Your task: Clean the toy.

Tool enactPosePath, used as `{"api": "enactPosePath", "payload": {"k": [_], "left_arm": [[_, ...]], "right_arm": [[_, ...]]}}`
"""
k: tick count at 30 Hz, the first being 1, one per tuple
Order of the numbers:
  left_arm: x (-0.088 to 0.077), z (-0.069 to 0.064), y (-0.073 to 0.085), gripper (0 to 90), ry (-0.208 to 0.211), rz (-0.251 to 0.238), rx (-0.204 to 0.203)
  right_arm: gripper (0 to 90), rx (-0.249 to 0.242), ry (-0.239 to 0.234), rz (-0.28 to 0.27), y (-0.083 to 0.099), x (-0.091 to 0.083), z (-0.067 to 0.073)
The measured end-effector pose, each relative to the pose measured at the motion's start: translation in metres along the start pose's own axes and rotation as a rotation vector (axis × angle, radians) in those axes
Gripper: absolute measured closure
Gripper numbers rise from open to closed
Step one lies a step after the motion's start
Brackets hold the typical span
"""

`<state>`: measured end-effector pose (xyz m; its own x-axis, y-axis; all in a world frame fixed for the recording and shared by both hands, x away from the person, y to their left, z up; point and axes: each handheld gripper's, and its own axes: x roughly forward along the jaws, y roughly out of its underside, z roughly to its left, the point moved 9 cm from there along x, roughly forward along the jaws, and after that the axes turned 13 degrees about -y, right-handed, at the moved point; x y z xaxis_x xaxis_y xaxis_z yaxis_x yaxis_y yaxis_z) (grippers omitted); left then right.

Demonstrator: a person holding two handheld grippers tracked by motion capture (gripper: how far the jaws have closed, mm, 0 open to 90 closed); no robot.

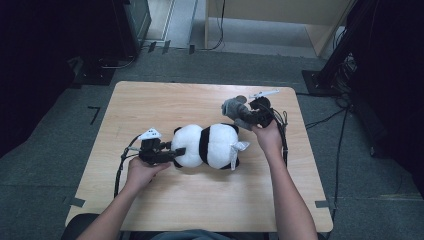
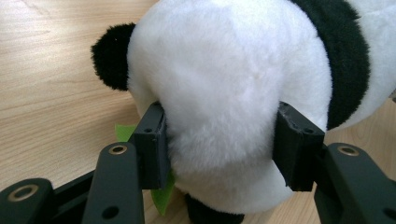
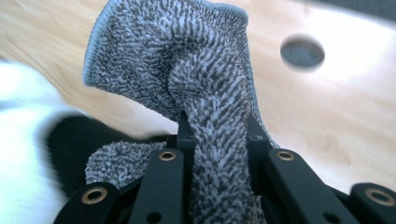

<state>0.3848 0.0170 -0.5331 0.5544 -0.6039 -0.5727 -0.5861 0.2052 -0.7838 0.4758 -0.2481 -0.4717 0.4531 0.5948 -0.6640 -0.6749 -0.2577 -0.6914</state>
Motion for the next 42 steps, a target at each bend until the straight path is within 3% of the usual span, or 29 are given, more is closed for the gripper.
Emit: {"api": "enactPosePath", "payload": {"k": [3, 4, 5, 6, 12, 13, 14, 16, 17, 21, 22, 23, 26, 29, 36, 42], "left_arm": [[0.0, 0.0, 0.0, 44.1, 0.002, -0.002, 0.003], [0.0, 0.0, 0.0, 44.1, 0.002, -0.002, 0.003], [0.0, 0.001, 0.0, 44.1, 0.002, -0.003, 0.005], [0.0, 0.0, 0.0, 44.2, 0.002, -0.003, 0.003], [0.0, 0.0, 0.0, 44.5, 0.001, -0.005, 0.003], [0.0, 0.0, 0.0, 44.5, 0.001, -0.005, 0.003], [0.0, 0.0, -0.001, 44.5, 0.001, -0.005, 0.004], [0.0, 0.0, -0.001, 44.4, 0.002, -0.006, 0.002], [0.0, 0.0, -0.001, 44.4, 0.001, -0.005, 0.004], [0.0, 0.0, -0.001, 44.4, 0.001, -0.003, 0.004], [0.0, 0.0, -0.001, 44.4, 0.001, -0.003, 0.004], [0.0, 0.001, 0.0, 44.4, 0.0, 0.001, 0.006], [0.0, 0.0, 0.0, 44.9, 0.0, 0.007, 0.0], [0.0, 0.001, 0.001, 45.6, -0.004, 0.028, -0.013], [0.0, 0.0, 0.0, 45.9, -0.019, 0.035, 0.009], [0.0, -0.001, -0.001, 45.9, -0.017, 0.025, 0.017]], "right_arm": [[76.1, -0.047, -0.017, -0.038, -0.019, -0.006, 0.02], [76.1, -0.047, -0.017, -0.038, -0.019, -0.006, 0.02], [76.1, -0.06, -0.029, -0.04, -0.024, -0.007, 0.027], [76.1, -0.096, -0.043, -0.035, -0.034, -0.005, 0.044], [76.0, -0.177, -0.106, -0.013, -0.053, 0.014, 0.094], [76.0, -0.177, -0.106, -0.013, -0.053, 0.014, 0.094], [76.0, -0.203, -0.13, 0.003, -0.058, 0.024, 0.112], [76.0, -0.208, -0.136, 0.007, -0.059, 0.027, 0.118], [76.0, -0.228, -0.159, 0.026, -0.059, 0.038, 0.135], [75.9, -0.266, -0.194, 0.066, -0.055, 0.056, 0.16], [75.9, -0.266, -0.194, 0.066, -0.055, 0.056, 0.16], [75.8, -0.295, -0.205, 0.104, -0.049, 0.07, 0.171], [75.8, -0.315, -0.2, 0.197, -0.033, 0.088, 0.177], [75.9, -0.334, -0.199, 0.202, -0.024, 0.096, 0.175], [75.9, -0.329, -0.169, 0.191, -0.02, 0.083, 0.155], [75.8, -0.277, -0.119, 0.168, -0.015, 0.06, 0.118]]}}
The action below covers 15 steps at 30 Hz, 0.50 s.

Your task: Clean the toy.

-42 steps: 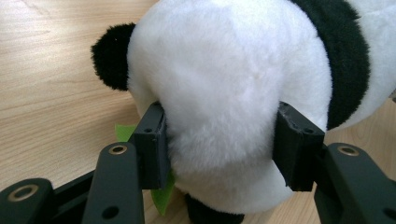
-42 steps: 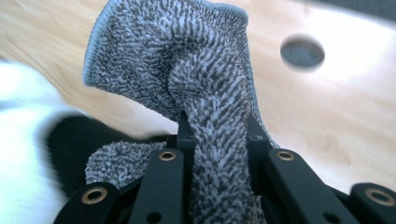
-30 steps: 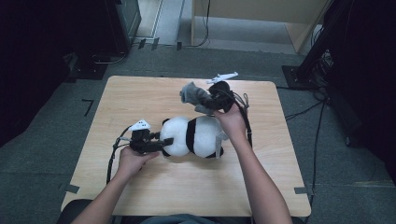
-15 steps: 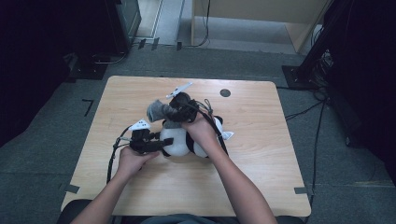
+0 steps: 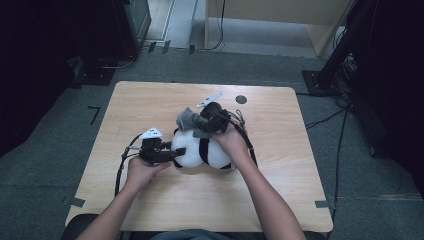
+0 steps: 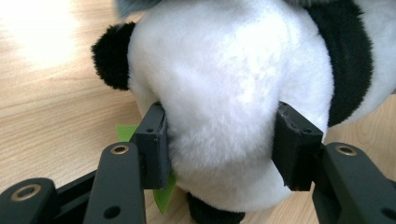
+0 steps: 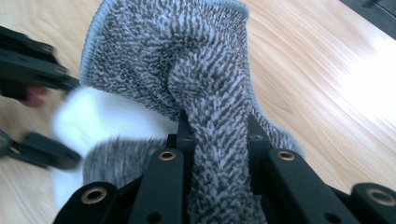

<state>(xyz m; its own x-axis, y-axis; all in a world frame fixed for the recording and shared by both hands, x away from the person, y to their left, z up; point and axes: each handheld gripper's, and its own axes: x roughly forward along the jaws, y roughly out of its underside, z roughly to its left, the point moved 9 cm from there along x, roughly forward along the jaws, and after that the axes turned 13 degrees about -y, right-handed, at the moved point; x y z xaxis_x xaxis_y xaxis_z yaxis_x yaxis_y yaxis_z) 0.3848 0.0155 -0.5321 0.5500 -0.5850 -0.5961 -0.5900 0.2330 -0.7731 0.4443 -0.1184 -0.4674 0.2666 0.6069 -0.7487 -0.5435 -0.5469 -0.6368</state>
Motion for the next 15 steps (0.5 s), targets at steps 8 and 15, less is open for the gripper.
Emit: {"api": "enactPosePath", "payload": {"k": [8, 15], "left_arm": [[0.0, -0.001, 0.0, 45.8, 0.001, 0.0, -0.008], [0.0, -0.001, 0.0, 45.6, 0.002, -0.004, -0.015]], "right_arm": [[75.8, 0.083, 0.059, -0.048, 0.018, -0.033, -0.038], [75.8, 0.175, 0.07, -0.072, 0.044, -0.042, -0.068]]}}
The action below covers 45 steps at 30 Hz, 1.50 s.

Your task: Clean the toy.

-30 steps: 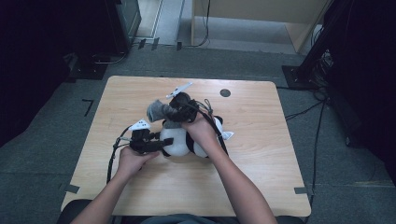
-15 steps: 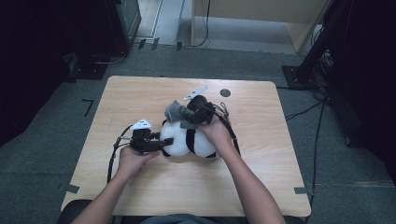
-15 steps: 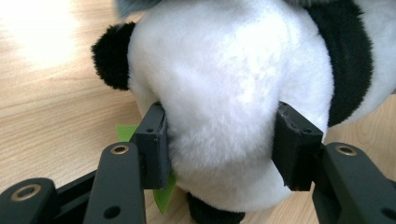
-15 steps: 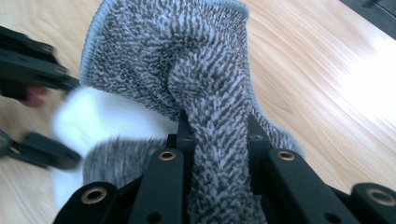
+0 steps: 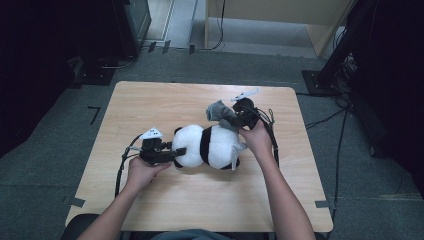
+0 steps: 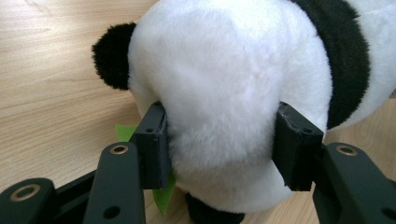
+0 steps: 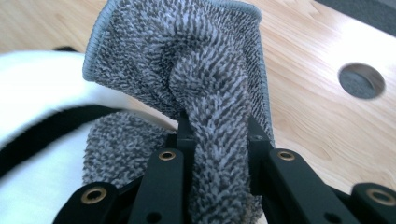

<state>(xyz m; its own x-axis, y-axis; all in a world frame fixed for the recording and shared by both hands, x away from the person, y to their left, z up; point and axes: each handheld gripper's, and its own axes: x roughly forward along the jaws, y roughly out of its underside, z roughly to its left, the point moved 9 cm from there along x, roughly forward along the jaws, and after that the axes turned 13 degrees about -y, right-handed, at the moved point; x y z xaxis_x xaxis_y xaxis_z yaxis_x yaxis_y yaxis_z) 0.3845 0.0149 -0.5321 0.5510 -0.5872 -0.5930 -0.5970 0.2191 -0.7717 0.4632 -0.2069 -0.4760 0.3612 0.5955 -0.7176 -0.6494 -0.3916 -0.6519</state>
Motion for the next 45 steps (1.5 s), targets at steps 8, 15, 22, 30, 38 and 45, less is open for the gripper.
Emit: {"api": "enactPosePath", "payload": {"k": [8, 15, 22, 30, 38, 45], "left_arm": [[0.0, 0.0, -0.001, 45.4, 0.0, -0.002, -0.01], [0.0, 0.001, 0.0, 45.2, 0.003, -0.001, -0.011], [0.0, 0.002, 0.001, 44.6, 0.008, -0.004, -0.009], [0.0, 0.001, 0.0, 44.1, 0.008, -0.007, -0.023], [-0.002, -0.001, -0.001, 44.5, 0.001, -0.004, -0.021], [-0.003, -0.002, -0.002, 44.5, -0.004, -0.007, -0.022]], "right_arm": [[76.0, 0.057, -0.019, -0.019, 0.026, 0.006, -0.024], [76.1, 0.132, 0.017, 0.074, 0.062, 0.021, -0.046], [76.2, 0.133, 0.018, 0.04, 0.062, 0.007, -0.048], [75.9, 0.035, 0.057, -0.1, 0.016, -0.037, -0.026], [75.9, -0.09, 0.001, -0.111, -0.025, -0.034, 0.036], [75.9, -0.178, -0.078, -0.079, -0.045, -0.007, 0.094]]}}
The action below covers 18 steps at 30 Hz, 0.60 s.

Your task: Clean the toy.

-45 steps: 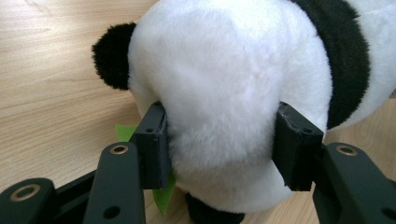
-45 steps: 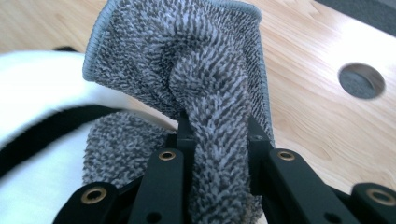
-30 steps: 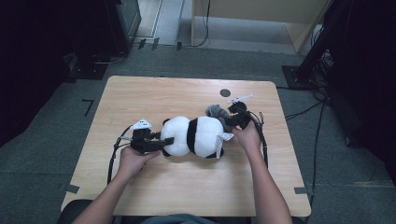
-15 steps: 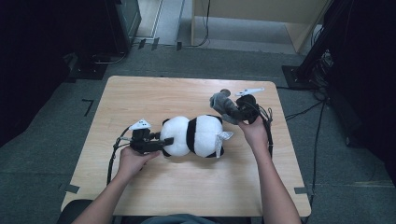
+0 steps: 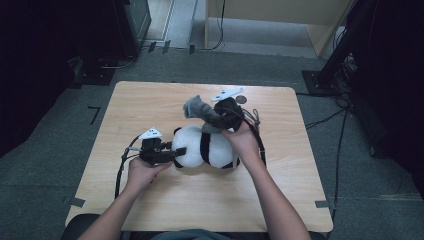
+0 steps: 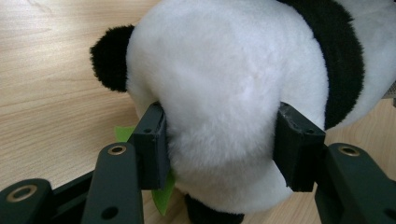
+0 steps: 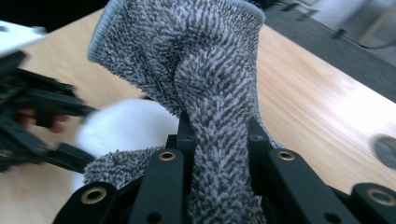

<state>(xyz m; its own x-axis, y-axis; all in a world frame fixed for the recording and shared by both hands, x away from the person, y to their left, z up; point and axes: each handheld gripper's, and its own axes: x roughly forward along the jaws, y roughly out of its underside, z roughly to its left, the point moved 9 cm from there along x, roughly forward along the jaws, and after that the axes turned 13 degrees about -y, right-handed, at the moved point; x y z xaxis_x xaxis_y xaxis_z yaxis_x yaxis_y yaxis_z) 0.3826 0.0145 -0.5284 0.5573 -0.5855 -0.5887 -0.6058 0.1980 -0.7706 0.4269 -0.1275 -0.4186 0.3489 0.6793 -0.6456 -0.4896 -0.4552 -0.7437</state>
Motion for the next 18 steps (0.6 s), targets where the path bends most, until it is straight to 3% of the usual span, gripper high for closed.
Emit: {"api": "enactPosePath", "payload": {"k": [5, 11, 18], "left_arm": [[0.0, 0.0, 0.0, 44.5, -0.003, -0.001, 0.003], [-0.002, -0.002, -0.001, 44.5, -0.003, 0.005, -0.012], [0.0, -0.001, 0.001, 45.0, -0.005, 0.029, -0.02]], "right_arm": [[75.8, -0.026, -0.054, 0.045, -0.004, 0.031, 0.025], [75.6, -0.041, -0.092, 0.111, 0.006, 0.064, 0.047], [75.5, -0.08, -0.074, 0.096, 0.02, 0.069, 0.045]]}}
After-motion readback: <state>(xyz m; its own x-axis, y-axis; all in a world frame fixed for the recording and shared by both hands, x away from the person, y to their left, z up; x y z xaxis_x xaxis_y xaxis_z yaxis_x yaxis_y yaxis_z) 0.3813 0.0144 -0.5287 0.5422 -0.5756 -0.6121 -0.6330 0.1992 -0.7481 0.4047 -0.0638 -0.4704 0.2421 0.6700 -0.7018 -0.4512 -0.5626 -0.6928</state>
